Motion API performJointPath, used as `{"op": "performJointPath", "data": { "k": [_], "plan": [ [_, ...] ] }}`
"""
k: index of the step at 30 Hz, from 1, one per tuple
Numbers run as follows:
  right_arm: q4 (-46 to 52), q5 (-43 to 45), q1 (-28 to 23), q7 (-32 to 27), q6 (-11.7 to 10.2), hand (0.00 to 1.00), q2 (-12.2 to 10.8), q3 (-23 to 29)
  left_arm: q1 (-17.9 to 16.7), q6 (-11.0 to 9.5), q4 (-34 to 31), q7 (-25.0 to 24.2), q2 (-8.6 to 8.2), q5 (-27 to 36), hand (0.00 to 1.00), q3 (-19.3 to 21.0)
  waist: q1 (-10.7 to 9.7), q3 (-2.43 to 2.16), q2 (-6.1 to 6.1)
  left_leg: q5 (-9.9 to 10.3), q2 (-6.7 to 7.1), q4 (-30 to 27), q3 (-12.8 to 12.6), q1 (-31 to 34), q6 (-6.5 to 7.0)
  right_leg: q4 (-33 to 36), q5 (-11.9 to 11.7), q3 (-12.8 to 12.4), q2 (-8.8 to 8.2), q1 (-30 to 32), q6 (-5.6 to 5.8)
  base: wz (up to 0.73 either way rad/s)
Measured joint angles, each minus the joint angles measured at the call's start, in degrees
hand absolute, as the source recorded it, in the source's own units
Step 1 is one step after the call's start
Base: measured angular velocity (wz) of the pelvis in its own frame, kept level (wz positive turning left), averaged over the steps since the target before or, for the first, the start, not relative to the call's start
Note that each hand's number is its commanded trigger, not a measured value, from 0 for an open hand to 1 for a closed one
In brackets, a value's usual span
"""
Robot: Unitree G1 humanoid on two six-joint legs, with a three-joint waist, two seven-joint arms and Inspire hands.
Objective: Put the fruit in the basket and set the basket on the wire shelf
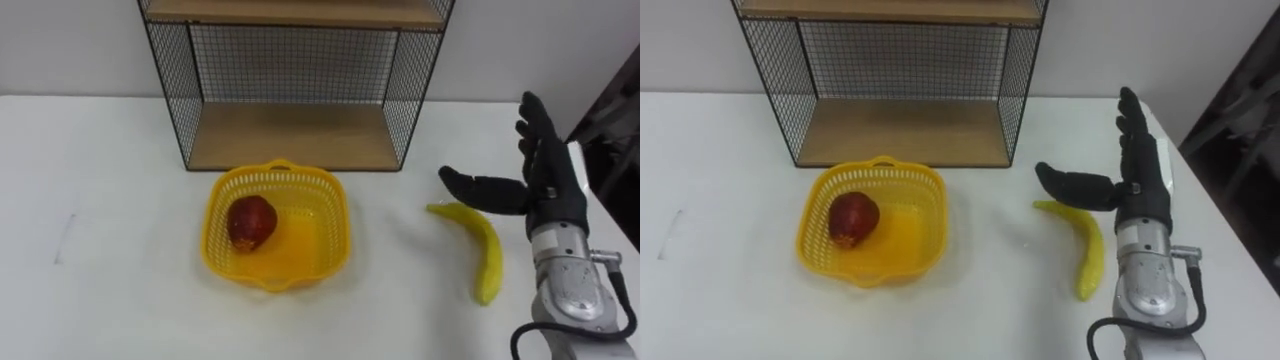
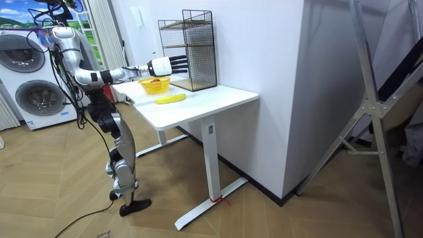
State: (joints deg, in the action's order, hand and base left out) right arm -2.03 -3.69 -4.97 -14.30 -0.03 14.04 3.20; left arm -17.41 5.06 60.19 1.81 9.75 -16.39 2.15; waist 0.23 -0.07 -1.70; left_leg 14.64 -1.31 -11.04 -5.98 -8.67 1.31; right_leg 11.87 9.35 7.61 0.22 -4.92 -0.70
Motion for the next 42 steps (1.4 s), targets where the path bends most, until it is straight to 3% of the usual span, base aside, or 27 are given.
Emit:
{"op": "performJointPath", "data": {
  "k": [5, 16, 29, 41, 42],
  "plan": [
    [-2.1, 1.8, -1.0, -2.3, 0.0, 0.0, 0.2, 0.7, 0.2, 0.0, 0.0, 0.0, 0.06, 0.0, 0.0, 0.2, 0.0, 0.07, -0.24, 0.0, 0.09, 0.4, -0.3, 0.1, 0.02, -0.1, 0.1, -1.1, 0.11, 0.7, 0.08, -0.06],
    [-6.8, 4.4, -2.4, -2.4, 0.2, 0.0, 0.4, 0.8, 0.3, 1.1, -1.1, -0.1, 0.17, -0.1, 0.0, 2.2, 0.0, -0.01, -0.85, 0.0, 0.09, 0.4, -0.2, 0.3, 0.03, -0.2, 0.1, -1.1, 0.11, 0.7, 0.17, 0.0],
    [-14.9, 4.4, -2.2, 2.8, 2.5, 0.0, 0.4, -0.7, -0.1, 3.8, -0.8, 0.3, 0.37, -0.5, 0.0, 1.6, 0.4, 0.16, -1.13, 0.0, 0.09, 0.3, 0.1, -0.1, 0.03, -0.2, 0.1, -0.7, 0.04, 0.0, 0.16, 0.01],
    [-15.8, 10.8, -2.0, 5.9, 2.5, 0.0, 0.6, -1.8, -0.2, 5.0, -3.0, 0.1, 0.36, -0.6, 0.0, -0.1, 0.2, 0.16, -0.91, 0.0, 0.04, 0.4, 0.2, -0.6, 0.02, -1.2, 0.0, -0.3, 0.18, -1.1, 0.08, 0.0],
    [-15.8, 10.9, -2.0, 6.1, 2.5, 0.06, 0.6, -1.7, -0.2, 5.1, -3.2, 0.0, 0.36, -0.6, 0.0, -0.1, 0.1, 0.15, -0.89, 0.0, 0.04, 0.4, 0.2, -0.6, 0.02, -1.2, 0.0, -0.3, 0.17, -1.1, 0.07, 0.0]
  ]
}}
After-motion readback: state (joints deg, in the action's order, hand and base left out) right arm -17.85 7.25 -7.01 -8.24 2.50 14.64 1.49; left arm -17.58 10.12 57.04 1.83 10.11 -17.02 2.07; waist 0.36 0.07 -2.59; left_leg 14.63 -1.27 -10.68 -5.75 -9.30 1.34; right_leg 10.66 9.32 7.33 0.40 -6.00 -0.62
